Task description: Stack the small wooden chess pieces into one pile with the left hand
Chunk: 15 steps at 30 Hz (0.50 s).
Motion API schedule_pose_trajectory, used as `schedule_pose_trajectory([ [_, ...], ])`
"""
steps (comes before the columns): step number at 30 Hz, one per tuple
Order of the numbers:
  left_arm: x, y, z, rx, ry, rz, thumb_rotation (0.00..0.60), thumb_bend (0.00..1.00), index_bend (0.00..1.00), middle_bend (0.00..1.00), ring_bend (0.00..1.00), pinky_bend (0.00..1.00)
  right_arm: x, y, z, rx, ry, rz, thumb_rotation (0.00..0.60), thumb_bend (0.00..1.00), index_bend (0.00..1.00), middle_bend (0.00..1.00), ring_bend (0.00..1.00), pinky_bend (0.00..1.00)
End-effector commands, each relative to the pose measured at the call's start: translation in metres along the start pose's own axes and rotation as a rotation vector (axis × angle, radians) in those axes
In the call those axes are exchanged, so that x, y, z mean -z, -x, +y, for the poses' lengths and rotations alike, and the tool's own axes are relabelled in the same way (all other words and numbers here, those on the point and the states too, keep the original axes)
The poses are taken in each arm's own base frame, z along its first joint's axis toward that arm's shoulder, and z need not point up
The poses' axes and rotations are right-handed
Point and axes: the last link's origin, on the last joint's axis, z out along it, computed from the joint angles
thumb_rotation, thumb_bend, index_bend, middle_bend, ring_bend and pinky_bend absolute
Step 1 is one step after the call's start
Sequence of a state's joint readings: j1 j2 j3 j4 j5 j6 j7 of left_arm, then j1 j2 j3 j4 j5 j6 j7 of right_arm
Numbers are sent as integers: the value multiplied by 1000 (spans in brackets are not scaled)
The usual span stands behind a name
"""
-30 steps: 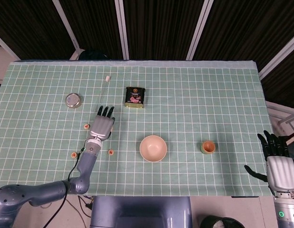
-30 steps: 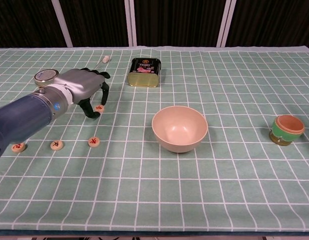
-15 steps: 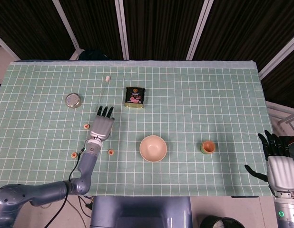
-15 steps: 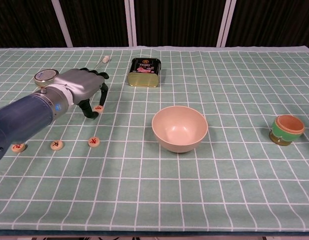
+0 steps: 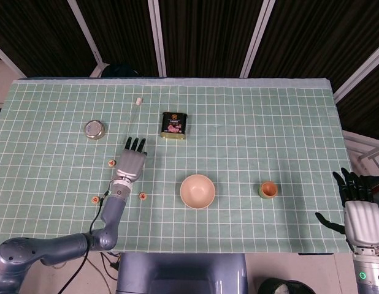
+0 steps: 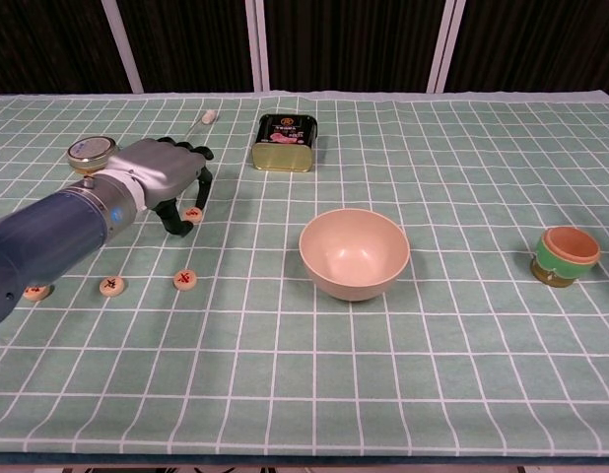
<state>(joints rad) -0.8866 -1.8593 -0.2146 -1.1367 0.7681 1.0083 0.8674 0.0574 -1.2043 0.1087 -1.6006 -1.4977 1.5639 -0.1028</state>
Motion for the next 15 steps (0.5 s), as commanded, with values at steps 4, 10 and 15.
schedule_pose_trajectory([
  [4,5,-8,-3,24,2,14,600,329,520,36,0,0,0,-1,0,-2,2,3,600,233,89,13,0,0],
  [10,37,-26,-22,50,27,64,600,330,520,36,0,0,0,0,0,-4,3,0,600,232,90,13,0,0],
  [15,73,-23,-57,40,18,56,600,329,520,36,0,0,0,0,0,-3,0,-1,600,232,90,13,0,0],
])
